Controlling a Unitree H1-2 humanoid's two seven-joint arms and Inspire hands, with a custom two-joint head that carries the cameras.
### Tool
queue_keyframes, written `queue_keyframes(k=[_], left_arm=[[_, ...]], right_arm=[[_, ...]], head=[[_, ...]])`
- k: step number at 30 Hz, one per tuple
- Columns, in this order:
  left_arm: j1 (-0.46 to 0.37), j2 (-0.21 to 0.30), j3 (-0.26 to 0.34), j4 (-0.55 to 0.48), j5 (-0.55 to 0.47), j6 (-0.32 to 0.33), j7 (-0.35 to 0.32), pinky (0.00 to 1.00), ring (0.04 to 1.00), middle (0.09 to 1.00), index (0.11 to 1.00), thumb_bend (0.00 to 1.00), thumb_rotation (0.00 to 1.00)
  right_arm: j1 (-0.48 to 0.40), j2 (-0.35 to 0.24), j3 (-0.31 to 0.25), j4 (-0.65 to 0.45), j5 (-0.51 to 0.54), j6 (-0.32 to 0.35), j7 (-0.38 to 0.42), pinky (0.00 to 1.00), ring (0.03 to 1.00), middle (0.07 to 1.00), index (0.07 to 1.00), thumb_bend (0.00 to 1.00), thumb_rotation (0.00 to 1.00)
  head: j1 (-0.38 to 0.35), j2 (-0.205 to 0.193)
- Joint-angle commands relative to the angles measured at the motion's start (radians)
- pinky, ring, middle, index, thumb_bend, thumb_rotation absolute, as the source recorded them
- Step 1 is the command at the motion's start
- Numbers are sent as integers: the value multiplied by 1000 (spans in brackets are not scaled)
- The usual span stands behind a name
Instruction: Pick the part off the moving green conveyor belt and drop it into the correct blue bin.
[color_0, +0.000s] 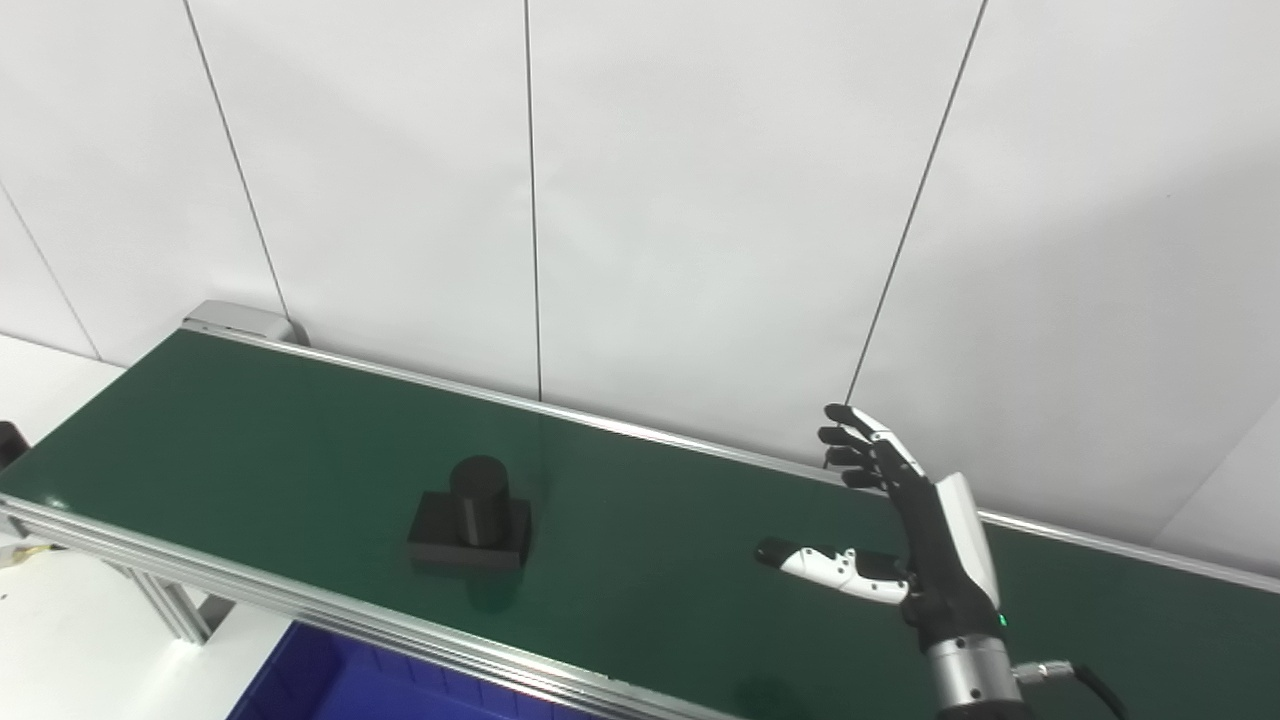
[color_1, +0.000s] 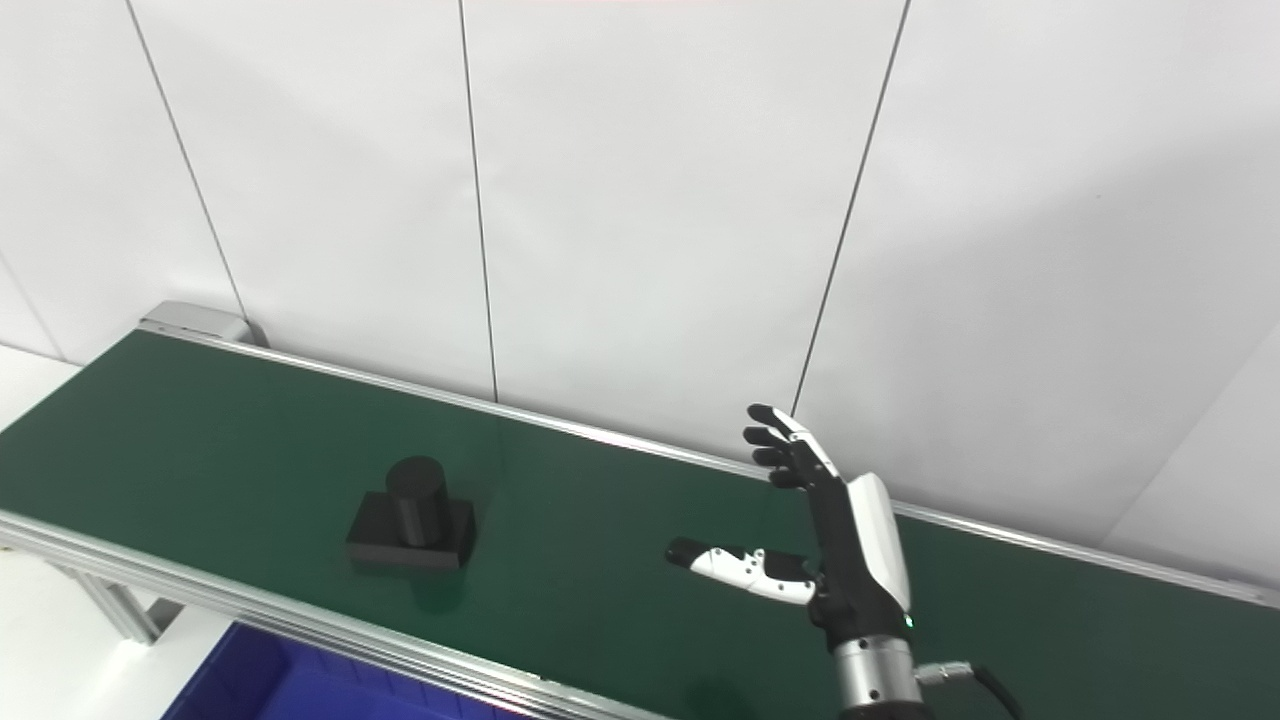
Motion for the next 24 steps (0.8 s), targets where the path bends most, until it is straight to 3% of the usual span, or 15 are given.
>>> queue_keyframes(k=[1,9,17,24], left_arm=[[-20,-8,-3,-17,1,-44,14,800,854,858,818,974,204],[-28,-3,-8,-17,19,-44,16,788,852,865,821,975,229],[-36,5,-20,-11,26,-44,22,789,857,868,821,978,242],[-42,10,-31,-10,32,-44,31,796,860,870,818,980,251]], right_arm=[[-56,-5,18,-6,-31,24,12,707,750,783,849,879,416],[-146,-4,92,34,-100,117,88,640,730,783,843,893,408],[-231,8,169,137,-151,123,101,611,720,780,839,905,458],[-286,33,192,221,-166,119,93,601,701,762,831,922,462]], head=[[0,1],[-14,8],[-41,20],[-47,27]])
